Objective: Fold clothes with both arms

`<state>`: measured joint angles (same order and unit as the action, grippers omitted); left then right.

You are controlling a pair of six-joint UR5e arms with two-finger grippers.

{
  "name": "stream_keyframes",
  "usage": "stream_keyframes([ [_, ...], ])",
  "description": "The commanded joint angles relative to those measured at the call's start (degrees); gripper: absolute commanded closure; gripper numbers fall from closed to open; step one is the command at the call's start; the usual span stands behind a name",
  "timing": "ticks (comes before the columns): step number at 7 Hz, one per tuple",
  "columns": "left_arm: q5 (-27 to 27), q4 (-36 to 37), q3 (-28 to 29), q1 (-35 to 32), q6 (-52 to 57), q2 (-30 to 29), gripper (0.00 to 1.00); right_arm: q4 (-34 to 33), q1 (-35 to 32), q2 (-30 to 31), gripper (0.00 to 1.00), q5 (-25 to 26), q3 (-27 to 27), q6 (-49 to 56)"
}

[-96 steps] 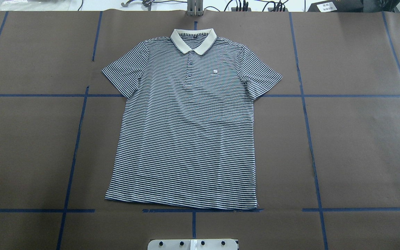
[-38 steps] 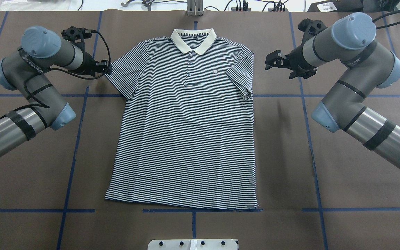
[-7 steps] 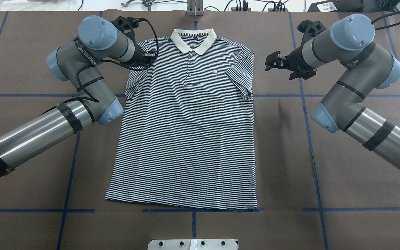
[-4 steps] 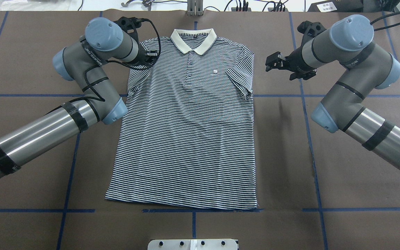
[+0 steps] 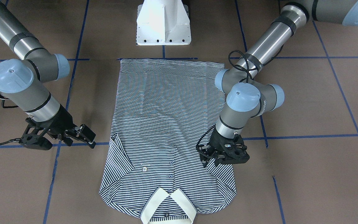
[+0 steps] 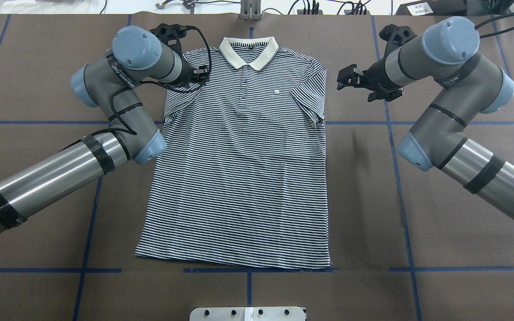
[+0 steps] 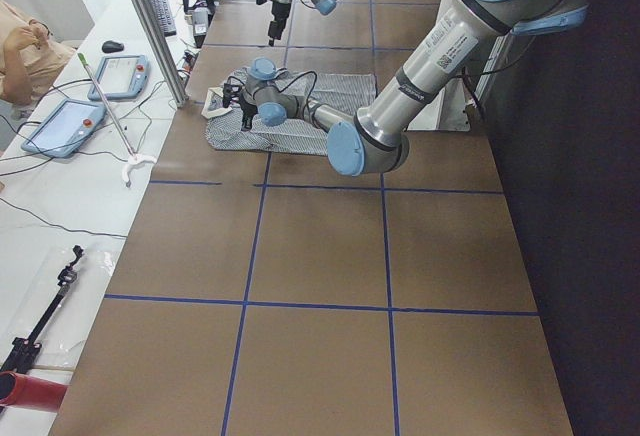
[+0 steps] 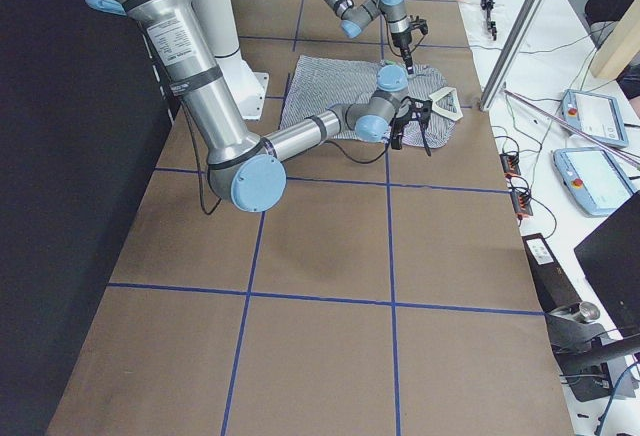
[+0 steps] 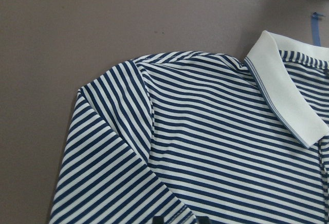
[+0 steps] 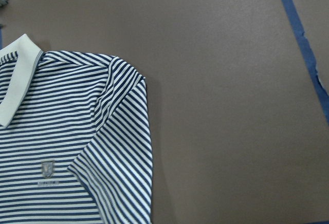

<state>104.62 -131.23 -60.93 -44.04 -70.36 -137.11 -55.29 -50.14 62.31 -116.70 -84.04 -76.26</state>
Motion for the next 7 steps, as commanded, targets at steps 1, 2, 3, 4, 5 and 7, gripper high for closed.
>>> stream_keyframes([
  [1,0.40,0.36,-9.75,0.53,-0.74,5.31,0.12,-0.08,3.63,0.53,0.00,1.64,-5.58,-7.63],
  [2,0.41,0.62,-16.87,0.97,-0.74,10.32,0.12,-1.04,7.74,1.84,0.00,6.61,-10.31,-15.07],
  [3,1.01,0.80,-22.77,1.06,-0.74,14.54,0.12,-1.31,15.70,4.98,0.00,16.32,-14.80,-18.02],
  [4,4.59,0.80,-26.65,1.06,-0.91,17.46,0.12,-7.49,23.35,7.27,0.00,24.77,-21.19,-20.40],
  [5,4.88,0.80,-27.04,1.06,-0.92,18.27,0.12,-20.87,27.86,7.04,0.02,26.25,-28.56,-26.51],
  [7,4.89,0.71,-26.43,1.06,-0.74,18.37,0.11,-24.16,38.49,9.74,0.06,34.39,-32.07,-37.69],
])
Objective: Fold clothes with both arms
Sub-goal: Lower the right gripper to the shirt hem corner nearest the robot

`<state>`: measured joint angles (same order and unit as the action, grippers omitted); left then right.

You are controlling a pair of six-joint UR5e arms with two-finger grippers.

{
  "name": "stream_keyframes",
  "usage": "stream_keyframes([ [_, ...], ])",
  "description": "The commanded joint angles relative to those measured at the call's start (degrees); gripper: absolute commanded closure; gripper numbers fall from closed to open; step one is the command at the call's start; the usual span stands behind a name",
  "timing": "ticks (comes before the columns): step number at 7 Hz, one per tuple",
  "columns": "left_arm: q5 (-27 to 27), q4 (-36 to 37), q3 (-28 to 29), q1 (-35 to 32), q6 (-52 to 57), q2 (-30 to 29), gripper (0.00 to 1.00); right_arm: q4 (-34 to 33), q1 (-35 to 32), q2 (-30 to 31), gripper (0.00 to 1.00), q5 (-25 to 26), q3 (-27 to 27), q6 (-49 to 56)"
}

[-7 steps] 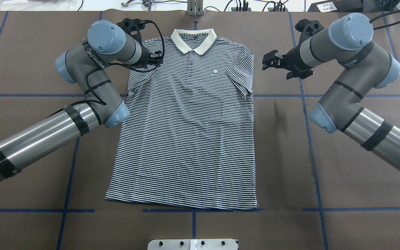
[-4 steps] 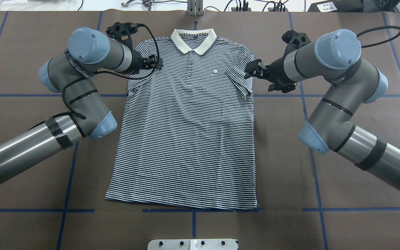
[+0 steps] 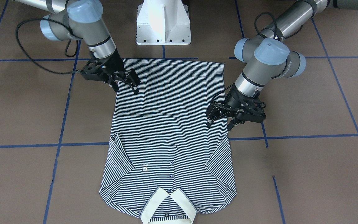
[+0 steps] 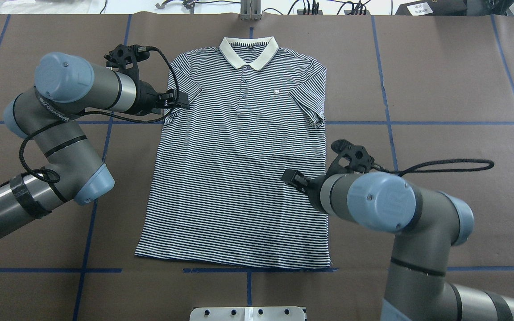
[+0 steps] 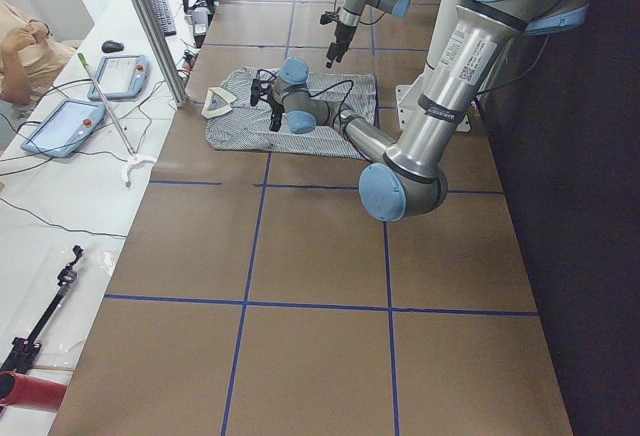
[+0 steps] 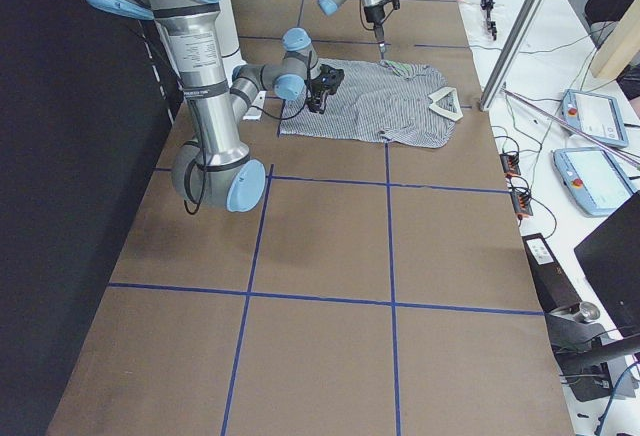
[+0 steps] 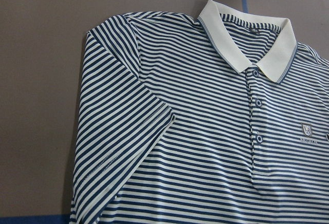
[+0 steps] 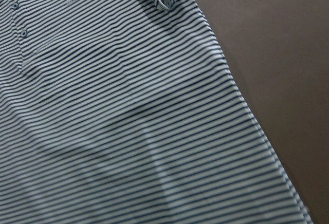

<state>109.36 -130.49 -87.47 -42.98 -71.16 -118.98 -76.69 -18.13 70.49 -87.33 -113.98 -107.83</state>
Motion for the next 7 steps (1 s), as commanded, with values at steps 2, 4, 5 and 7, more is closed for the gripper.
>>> stream_keyframes([
  [2,0.06,-0.03,0.19,0.00,0.05,0.51,0.09,-3.03,10.74,5.17,0.19,8.39,-2.03,-13.70],
  [4,-0.03,-0.03,0.19,0.01,-0.04,0.51,0.08,-6.79,11.80,5.18,0.23,8.05,-1.95,-15.64],
  [5,-0.03,-0.03,0.19,0.09,-0.12,0.51,0.08,-6.81,12.93,5.97,0.24,8.05,-1.68,-17.05],
  [7,-0.12,-0.03,0.19,0.00,-0.12,0.51,0.06,-6.90,13.30,6.06,0.35,8.05,-1.68,-17.24],
])
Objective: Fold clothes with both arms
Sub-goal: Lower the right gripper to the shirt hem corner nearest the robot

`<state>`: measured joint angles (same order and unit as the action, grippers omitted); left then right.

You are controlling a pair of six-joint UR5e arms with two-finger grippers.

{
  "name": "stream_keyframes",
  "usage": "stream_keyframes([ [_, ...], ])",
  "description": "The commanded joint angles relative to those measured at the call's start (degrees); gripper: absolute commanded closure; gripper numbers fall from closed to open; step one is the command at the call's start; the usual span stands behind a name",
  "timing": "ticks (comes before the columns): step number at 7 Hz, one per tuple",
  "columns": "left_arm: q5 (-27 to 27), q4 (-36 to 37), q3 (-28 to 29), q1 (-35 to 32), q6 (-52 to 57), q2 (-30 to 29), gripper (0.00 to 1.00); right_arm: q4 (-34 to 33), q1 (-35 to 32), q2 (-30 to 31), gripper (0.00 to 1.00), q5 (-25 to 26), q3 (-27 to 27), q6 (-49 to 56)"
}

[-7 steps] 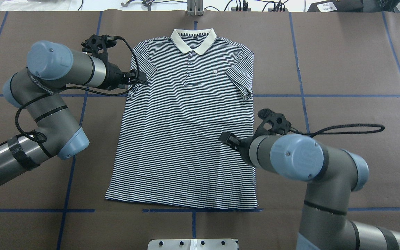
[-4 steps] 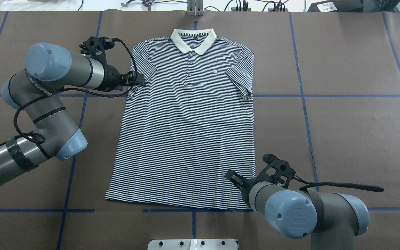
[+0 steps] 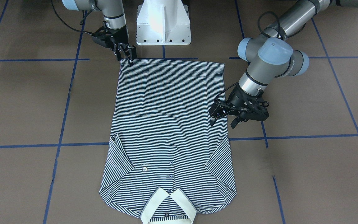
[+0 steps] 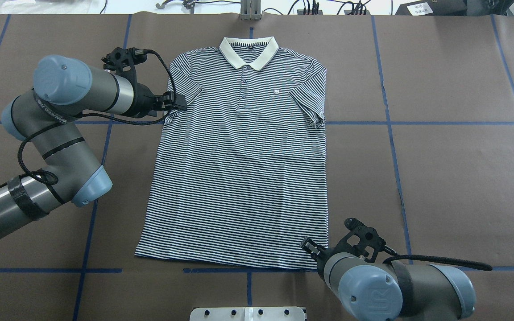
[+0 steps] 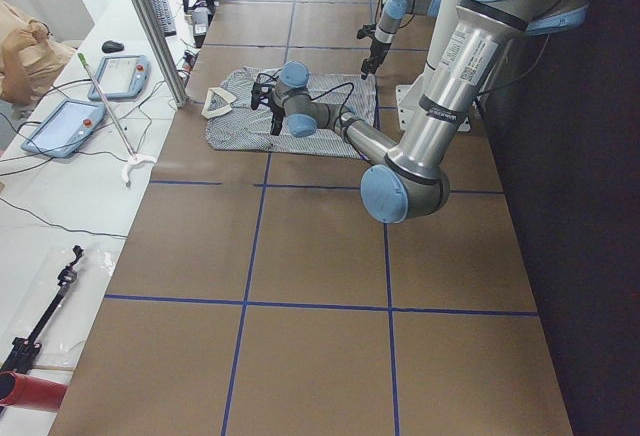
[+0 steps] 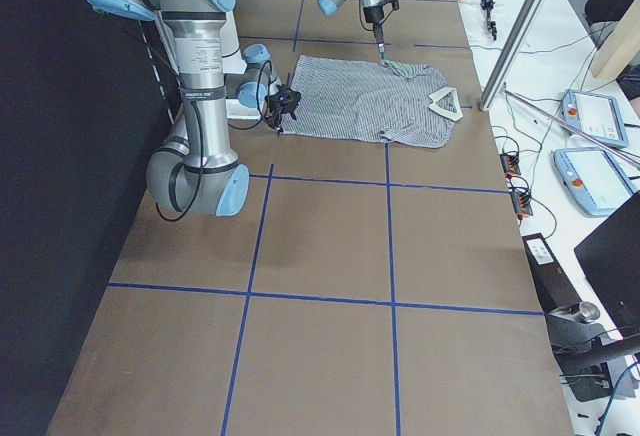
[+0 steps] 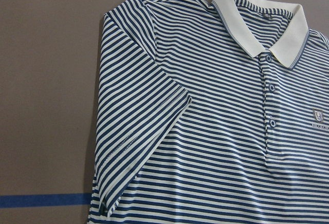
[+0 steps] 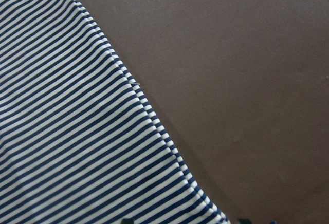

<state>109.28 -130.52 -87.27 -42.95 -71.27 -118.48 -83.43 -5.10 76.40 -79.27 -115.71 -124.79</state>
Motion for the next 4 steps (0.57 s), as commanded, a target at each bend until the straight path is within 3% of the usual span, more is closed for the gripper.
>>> stream_keyframes([
  [1,-0.03,0.00,0.00,-0.03,-0.01,0.09,0.06,-0.16,0.18,0.24,0.38,-0.01,0.04,-0.28],
  [4,-0.03,0.00,0.26,0.06,-0.01,0.09,0.06,-0.16,0.62,1.56,0.40,-0.18,-0.13,-0.28],
])
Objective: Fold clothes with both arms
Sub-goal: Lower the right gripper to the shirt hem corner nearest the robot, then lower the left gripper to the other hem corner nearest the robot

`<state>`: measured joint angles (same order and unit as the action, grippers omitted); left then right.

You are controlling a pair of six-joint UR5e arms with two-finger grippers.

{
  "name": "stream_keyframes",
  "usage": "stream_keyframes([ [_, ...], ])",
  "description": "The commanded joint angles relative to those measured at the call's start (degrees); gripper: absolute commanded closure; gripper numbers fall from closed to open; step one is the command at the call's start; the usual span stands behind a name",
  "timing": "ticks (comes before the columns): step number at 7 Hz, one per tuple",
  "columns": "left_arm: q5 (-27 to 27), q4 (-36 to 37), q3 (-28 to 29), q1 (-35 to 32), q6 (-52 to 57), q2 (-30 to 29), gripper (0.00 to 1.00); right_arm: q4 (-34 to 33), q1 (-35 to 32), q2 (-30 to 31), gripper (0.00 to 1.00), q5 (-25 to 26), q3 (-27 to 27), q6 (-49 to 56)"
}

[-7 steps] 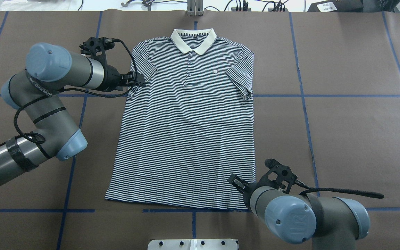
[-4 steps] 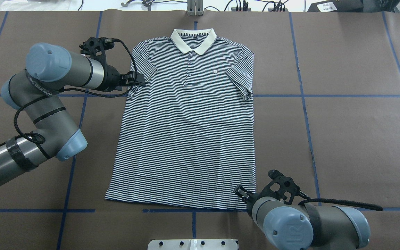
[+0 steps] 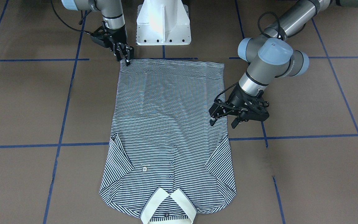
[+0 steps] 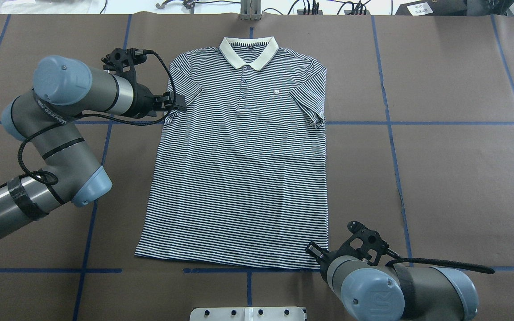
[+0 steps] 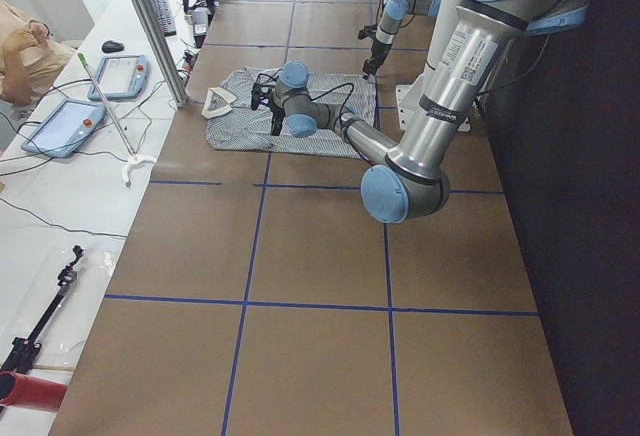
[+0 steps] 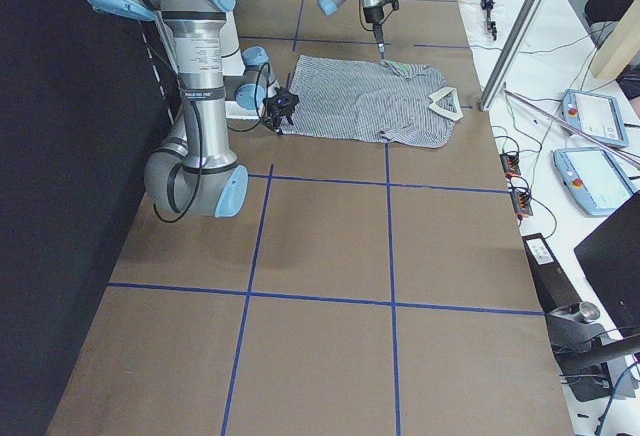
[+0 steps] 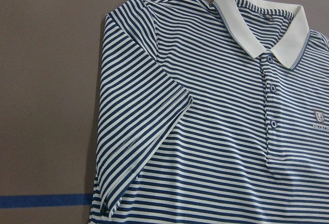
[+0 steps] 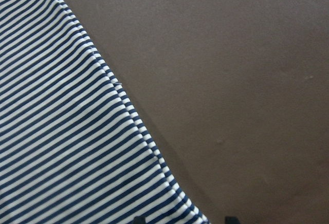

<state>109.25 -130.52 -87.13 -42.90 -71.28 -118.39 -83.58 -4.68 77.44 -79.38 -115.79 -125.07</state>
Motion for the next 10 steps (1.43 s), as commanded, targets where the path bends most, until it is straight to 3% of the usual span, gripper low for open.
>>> stream_keyframes([
  [1,0.00,-0.09,0.12,0.01,0.00,0.01,0.06,0.00,0.20,0.52,0.47,-0.08,-0.23,0.00],
  [2,0.00,-0.26,0.38,0.01,0.00,0.01,0.06,-0.18,0.28,0.52,0.84,-0.08,-0.23,0.00],
  [3,0.00,-0.26,0.38,0.01,0.00,0.01,0.06,-0.61,0.28,0.52,1.00,-0.77,-0.40,0.00],
  [6,0.00,0.08,-0.49,0.10,-1.65,0.00,0.06,-0.53,0.37,0.26,1.00,-1.13,-1.97,0.00],
  [8,-6.90,1.48,-8.88,7.27,-12.37,5.69,0.07,-0.53,0.11,0.44,1.00,-1.13,-4.18,0.08],
  [10,-8.16,9.21,-22.68,12.19,-14.66,14.64,0.07,-0.53,0.02,0.79,1.00,-1.22,-4.88,0.17],
])
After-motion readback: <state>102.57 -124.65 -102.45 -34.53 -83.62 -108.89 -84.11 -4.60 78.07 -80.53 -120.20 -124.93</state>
